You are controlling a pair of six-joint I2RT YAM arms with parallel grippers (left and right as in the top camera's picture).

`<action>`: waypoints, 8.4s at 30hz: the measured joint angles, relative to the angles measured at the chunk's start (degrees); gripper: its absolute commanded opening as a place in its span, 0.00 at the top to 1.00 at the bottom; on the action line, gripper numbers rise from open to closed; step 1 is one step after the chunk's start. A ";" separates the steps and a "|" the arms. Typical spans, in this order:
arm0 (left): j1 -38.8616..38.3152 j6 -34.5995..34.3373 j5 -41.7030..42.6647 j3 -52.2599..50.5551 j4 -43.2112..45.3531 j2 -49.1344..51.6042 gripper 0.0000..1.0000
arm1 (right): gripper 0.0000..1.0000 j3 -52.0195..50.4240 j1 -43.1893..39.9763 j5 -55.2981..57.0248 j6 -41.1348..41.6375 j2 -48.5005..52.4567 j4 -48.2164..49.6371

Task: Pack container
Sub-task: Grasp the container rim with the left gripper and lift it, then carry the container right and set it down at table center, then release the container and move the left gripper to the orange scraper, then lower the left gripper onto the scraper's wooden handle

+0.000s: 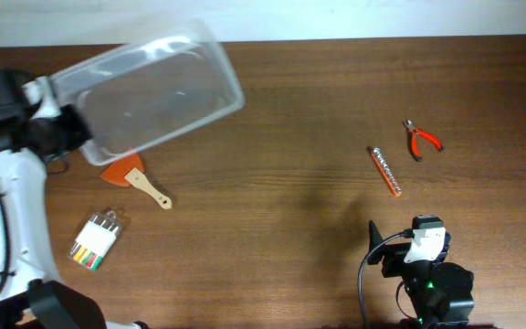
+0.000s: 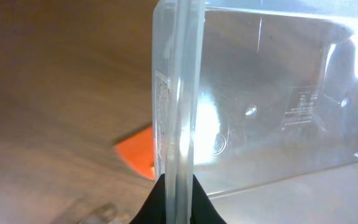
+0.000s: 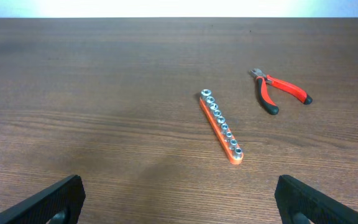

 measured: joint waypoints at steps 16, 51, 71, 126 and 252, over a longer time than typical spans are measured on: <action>-26.43 7.10 -6.95 0.00 -2.60 0.11 0.98 | 0.01 0.00 0.00 0.00 -0.02 0.00 0.00; -34.67 -4.79 -12.20 -17.07 6.45 3.72 0.98 | 0.01 0.00 0.00 -0.04 -0.02 0.00 0.00; -34.67 -6.73 -13.38 -23.21 11.74 3.21 0.98 | 0.02 0.00 0.00 -0.44 0.00 0.00 -0.02; -15.37 -35.93 -13.51 -7.52 -10.99 0.22 0.01 | 0.01 0.00 0.00 -0.46 0.37 0.00 -0.04; -14.56 -41.03 -13.33 -23.34 7.56 13.90 0.98 | 0.01 0.00 0.00 -2.64 0.37 0.00 1.20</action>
